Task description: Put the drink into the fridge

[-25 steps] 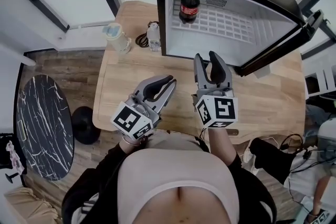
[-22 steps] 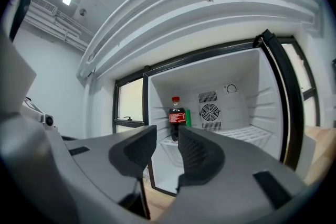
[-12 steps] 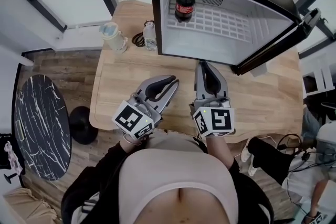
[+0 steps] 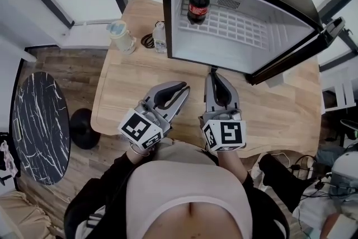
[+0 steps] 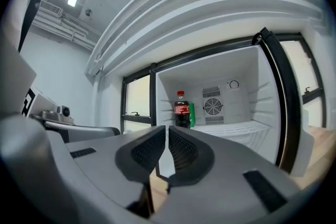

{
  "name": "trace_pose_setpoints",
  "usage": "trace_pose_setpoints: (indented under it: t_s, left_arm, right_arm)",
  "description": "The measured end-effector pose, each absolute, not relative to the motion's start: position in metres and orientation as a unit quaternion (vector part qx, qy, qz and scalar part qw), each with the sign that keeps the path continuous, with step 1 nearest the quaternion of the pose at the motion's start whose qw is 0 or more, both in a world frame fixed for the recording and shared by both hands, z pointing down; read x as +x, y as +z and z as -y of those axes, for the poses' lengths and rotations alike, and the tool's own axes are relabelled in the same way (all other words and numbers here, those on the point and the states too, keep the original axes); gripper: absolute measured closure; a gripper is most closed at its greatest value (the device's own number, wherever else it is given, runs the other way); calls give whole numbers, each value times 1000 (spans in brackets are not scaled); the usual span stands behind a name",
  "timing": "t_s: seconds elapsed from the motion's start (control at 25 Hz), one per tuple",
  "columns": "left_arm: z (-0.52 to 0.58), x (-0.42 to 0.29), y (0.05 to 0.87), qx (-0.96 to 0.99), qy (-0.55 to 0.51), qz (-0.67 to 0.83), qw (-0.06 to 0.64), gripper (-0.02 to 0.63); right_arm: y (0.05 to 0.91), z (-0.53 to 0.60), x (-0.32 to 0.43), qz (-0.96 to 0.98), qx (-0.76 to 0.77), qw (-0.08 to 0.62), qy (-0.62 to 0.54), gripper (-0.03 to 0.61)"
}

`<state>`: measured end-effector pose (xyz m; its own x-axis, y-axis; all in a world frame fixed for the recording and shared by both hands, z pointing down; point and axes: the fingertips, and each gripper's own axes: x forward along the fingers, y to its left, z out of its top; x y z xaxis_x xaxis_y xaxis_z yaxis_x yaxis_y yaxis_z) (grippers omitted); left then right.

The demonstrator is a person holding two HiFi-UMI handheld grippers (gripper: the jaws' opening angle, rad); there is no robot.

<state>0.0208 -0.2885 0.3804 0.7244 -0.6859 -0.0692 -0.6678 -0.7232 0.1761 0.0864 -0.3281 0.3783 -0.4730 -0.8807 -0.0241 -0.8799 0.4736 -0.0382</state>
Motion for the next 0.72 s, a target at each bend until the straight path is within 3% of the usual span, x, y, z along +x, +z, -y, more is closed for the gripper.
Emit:
trace_pose_setpoints:
  t_s: [0.72]
  left_arm:
    - [263, 26, 396, 922, -56, 376, 75, 565]
  right_arm:
    - [387, 307, 71, -883, -466, 43, -44, 540]
